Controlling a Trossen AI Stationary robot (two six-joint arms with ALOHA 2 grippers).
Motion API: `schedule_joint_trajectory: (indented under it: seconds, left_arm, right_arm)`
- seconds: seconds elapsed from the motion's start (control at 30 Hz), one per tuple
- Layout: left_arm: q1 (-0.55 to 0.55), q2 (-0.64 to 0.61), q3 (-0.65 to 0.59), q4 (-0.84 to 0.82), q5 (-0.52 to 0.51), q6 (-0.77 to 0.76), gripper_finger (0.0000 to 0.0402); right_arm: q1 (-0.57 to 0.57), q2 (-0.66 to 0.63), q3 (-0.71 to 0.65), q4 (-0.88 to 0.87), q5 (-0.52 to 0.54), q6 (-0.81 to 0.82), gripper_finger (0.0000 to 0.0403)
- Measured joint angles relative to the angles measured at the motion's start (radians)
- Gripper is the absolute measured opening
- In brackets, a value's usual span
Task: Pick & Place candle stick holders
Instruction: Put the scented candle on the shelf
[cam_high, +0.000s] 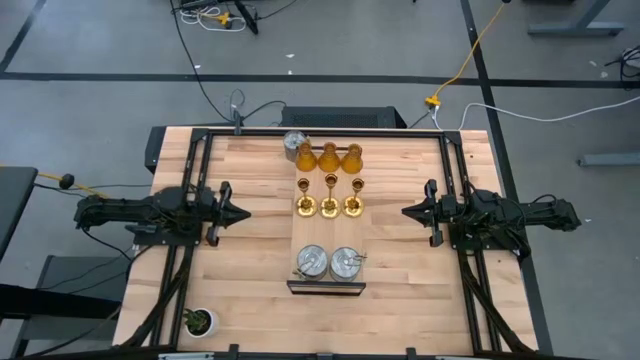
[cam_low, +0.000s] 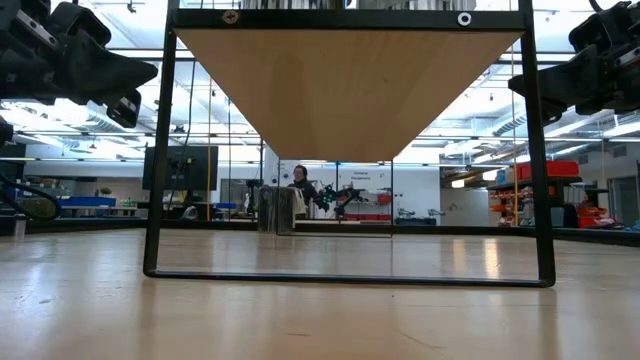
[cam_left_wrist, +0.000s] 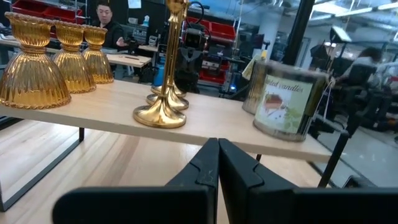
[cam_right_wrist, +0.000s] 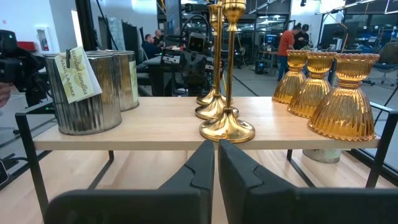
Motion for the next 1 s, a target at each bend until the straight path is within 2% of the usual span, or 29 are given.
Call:
schedule_joint_trajectory:
  seconds: [0.2,0.33,0.43,0.57,0.73,0.9,1.0]
  left_arm:
    - [0.000,0.004,0.018,0.026,-0.011,-0.022,0.0014]
    - [0.000,0.036,0.083,0.037,-0.111,-0.048,0.0020]
    - [0.000,0.081,0.135,0.028,-0.194,-0.049,0.0042]
    - [0.000,0.162,0.223,0.000,-0.261,-0.049,0.0093]
    - [0.000,0.306,0.342,-0.091,-0.306,-0.048,0.0181]
    - [0.009,0.432,0.465,-0.128,-0.455,-0.044,0.0258]
    - [0.043,0.515,0.558,-0.206,-0.487,-0.049,0.0290]
  right_arm:
    - [0.000,0.000,0.000,0.000,0.000,0.000,0.0027]
    - [0.000,0.000,0.000,0.000,0.000,0.000,0.0027]
    - [0.000,0.000,0.000,0.000,0.000,0.000,0.0027]
    - [0.000,0.000,0.000,0.000,0.000,0.000,0.0027]
    - [0.000,0.000,0.000,0.000,0.000,0.000,0.0027]
    - [0.000,0.000,0.000,0.000,0.000,0.000,0.0027]
    - [0.000,0.000,0.000,0.000,0.000,0.000,0.0027]
